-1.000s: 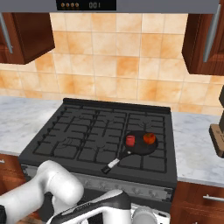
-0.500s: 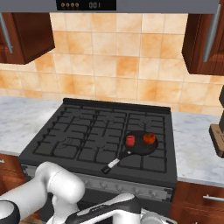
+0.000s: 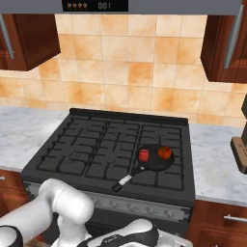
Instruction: Put the tomato and bell pepper in the pan. Then turn on the front right burner and set the heat to medium.
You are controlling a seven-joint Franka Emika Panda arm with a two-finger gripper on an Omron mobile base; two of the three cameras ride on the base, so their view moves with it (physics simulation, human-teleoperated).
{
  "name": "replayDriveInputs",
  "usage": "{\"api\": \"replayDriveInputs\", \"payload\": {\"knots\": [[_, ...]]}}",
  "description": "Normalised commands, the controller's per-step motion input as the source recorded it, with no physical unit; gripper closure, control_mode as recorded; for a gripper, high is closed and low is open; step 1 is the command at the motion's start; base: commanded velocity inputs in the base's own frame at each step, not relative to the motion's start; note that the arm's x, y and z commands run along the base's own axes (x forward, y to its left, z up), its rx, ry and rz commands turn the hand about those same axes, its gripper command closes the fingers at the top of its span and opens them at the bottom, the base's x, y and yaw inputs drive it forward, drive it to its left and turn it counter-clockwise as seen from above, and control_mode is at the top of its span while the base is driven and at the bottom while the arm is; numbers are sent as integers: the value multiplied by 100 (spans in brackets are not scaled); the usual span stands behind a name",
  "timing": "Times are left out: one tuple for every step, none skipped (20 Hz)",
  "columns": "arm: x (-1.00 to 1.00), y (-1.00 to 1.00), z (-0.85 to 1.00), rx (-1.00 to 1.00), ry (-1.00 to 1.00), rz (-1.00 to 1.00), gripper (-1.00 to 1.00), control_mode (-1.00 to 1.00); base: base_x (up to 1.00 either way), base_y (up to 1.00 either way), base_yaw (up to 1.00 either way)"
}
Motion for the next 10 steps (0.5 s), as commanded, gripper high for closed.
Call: {"api": "replayDriveInputs", "payload": {"knots": [[31,0,-13,0,0,0,-100,-100,0,0,0],[31,0,-11,0,0,0,-100,-100,0,0,0],[27,0,-11,0,0,0,-100,-100,0,0,0],[25,0,-9,0,0,0,-100,-100,0,0,0],[25,0,-6,0,0,0,-100,-100,0,0,0],[24,0,-7,0,0,0,-100,-100,0,0,0],[24,0,-7,0,0,0,-100,-100,0,0,0],[24,0,-11,0,0,0,-100,-100,0,0,0],[21,0,-10,0,0,0,-100,-100,0,0,0],[21,0,-11,0,0,0,-100,-100,0,0,0]]}}
